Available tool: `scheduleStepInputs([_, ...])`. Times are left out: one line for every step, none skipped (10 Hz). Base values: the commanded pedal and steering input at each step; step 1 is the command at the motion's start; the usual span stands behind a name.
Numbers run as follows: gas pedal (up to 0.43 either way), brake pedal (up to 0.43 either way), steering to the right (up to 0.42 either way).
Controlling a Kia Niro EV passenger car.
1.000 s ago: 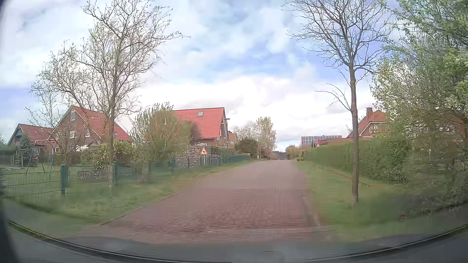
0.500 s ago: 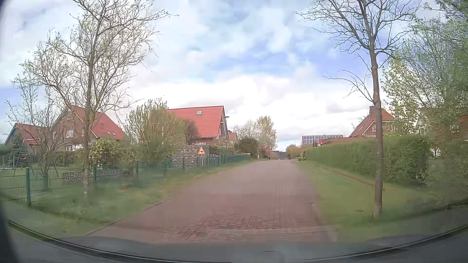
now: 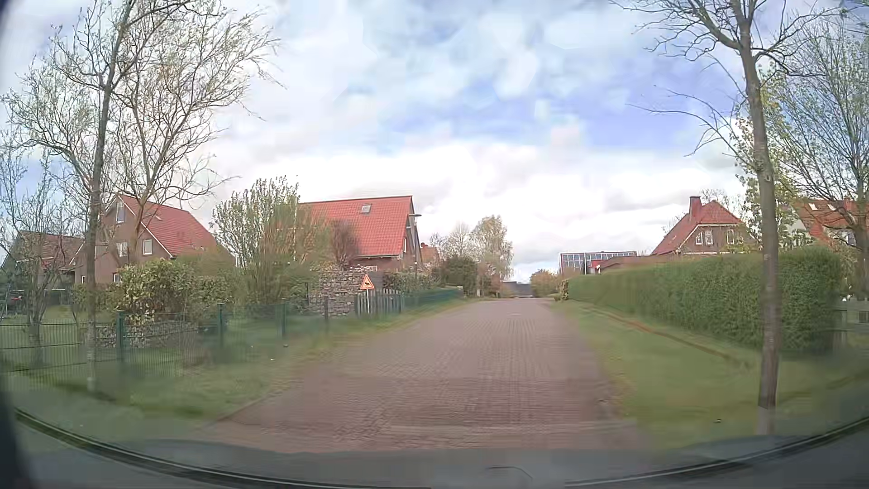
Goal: Follow the waypoints while adhering to traffic rules and regulations
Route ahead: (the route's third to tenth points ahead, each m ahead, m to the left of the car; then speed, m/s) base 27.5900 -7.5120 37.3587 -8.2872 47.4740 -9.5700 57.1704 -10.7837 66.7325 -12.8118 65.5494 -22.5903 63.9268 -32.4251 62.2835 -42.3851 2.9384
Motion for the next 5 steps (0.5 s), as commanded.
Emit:
scheduleStepInputs([0.157, 0.0, 0.028])
scheduleStepInputs([0.157, 0.0, 0.032])
scheduleStepInputs([0.157, 0.0, 0.035])
scheduleStepInputs([0.169, 0.0, 0.039])
scheduleStepInputs([0.169, 0.0, 0.046])
